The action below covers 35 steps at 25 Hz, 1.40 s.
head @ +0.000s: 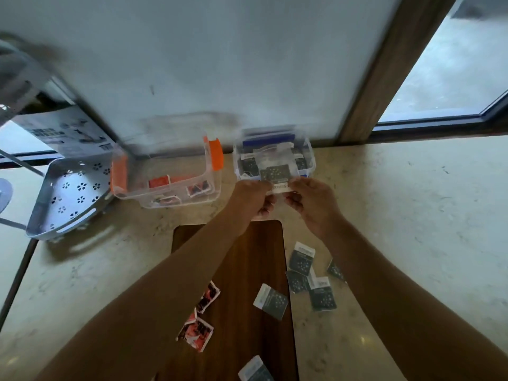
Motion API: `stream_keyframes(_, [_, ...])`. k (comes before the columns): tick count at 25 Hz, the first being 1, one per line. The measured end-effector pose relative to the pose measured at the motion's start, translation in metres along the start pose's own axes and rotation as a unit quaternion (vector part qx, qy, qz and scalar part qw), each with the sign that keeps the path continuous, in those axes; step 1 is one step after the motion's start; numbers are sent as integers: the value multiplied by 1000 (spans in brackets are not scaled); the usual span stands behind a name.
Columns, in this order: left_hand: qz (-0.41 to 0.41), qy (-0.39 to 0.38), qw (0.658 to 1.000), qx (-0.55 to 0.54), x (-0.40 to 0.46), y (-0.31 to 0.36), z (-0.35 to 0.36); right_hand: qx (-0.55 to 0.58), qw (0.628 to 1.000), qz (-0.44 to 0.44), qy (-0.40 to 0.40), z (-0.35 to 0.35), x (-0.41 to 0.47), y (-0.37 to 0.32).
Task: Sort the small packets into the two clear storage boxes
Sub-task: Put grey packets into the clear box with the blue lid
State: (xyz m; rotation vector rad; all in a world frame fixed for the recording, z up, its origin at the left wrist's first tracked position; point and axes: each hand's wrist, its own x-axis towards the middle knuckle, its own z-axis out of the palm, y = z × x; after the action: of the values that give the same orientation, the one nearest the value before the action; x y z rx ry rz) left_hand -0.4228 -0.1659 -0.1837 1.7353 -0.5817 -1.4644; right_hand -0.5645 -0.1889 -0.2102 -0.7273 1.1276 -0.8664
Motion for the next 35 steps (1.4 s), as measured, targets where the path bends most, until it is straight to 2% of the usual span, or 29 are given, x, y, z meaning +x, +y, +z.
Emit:
stream_keyframes(4, [-17, 48, 998, -21, 33, 2, 8, 70, 996, 33, 34, 11, 28, -6])
stream_keyframes(8, [-49, 24, 997, -58, 52, 0, 6, 72, 995, 43, 53, 13, 41, -5])
stream_keyframes(14, [-46, 17, 996, -72, 46, 5, 2, 41, 995, 48, 78, 15, 47, -9])
stream_keyframes(24, [-22, 8, 999, -37, 11, 4, -5, 8, 999, 43, 29, 13, 13, -13])
stream_keyframes(35, [6, 1, 1000, 16, -51, -14, -8, -45, 997, 62, 10, -1, -59, -15])
